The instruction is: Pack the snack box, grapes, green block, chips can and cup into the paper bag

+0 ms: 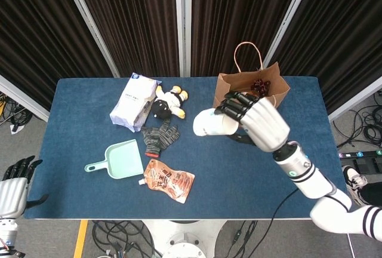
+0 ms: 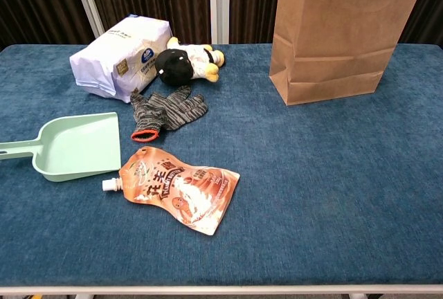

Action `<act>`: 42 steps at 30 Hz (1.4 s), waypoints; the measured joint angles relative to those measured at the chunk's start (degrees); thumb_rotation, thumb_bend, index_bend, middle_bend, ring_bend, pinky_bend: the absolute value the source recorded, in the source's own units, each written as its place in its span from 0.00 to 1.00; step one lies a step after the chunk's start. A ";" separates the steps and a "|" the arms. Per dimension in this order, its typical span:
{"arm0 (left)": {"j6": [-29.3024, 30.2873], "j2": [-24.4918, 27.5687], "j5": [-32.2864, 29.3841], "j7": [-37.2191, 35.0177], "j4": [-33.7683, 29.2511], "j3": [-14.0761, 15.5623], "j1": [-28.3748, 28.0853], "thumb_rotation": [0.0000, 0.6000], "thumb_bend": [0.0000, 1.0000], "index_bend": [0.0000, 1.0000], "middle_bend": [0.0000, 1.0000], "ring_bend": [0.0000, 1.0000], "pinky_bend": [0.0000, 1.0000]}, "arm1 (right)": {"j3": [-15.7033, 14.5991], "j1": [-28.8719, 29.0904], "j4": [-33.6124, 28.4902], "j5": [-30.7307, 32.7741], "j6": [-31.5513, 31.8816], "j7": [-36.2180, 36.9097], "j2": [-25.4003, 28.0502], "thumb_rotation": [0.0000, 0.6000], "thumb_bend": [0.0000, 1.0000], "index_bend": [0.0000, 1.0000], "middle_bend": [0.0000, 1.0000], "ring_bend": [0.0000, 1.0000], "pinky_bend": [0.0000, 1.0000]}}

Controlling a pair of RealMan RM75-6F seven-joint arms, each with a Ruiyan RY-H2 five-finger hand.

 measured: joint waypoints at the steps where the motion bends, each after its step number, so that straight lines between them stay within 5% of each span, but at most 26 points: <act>1: 0.05 0.01 0.01 -0.01 -0.01 0.00 0.02 1.00 0.04 0.24 0.20 0.12 0.15 | 0.78 -0.43 -0.33 0.54 0.69 0.38 0.61 1.00 0.16 0.65 0.49 0.30 0.60; 14: -0.17 -0.13 -0.31 -0.36 0.12 0.26 0.26 1.00 0.04 0.24 0.20 0.12 0.15 | 5.87 0.19 6.49 22.18 -7.71 -4.39 2.56 1.00 0.15 0.64 0.49 0.29 0.55; 25: -0.33 -0.09 -0.31 -0.17 -0.01 0.25 0.15 1.00 0.04 0.24 0.20 0.12 0.15 | 5.28 6.10 18.09 34.51 -22.70 -10.48 -2.68 1.00 0.15 0.57 0.46 0.27 0.51; 28: -0.32 -0.06 -0.48 -0.22 0.01 0.33 0.31 1.00 0.04 0.24 0.20 0.12 0.15 | 4.81 7.81 19.67 35.98 -25.28 -11.35 -4.44 1.00 0.15 0.49 0.42 0.24 0.47; 34: -0.62 -0.06 -0.94 -0.41 0.13 0.37 0.44 1.00 0.04 0.24 0.20 0.12 0.15 | 3.33 9.32 18.91 39.17 -31.44 -13.28 -3.61 1.00 0.15 0.01 0.13 0.00 0.18; 38: -0.47 -0.12 -0.66 -0.43 0.17 0.28 0.34 1.00 0.04 0.24 0.20 0.12 0.15 | 2.81 10.00 16.25 41.54 -33.84 -14.14 -0.96 1.00 0.15 0.00 0.03 0.00 0.09; 42: -0.35 -0.03 -0.52 -0.30 0.08 0.16 0.23 1.00 0.04 0.24 0.20 0.12 0.15 | 3.47 9.08 13.80 40.36 -31.52 -12.11 0.89 1.00 0.15 0.00 0.02 0.00 0.08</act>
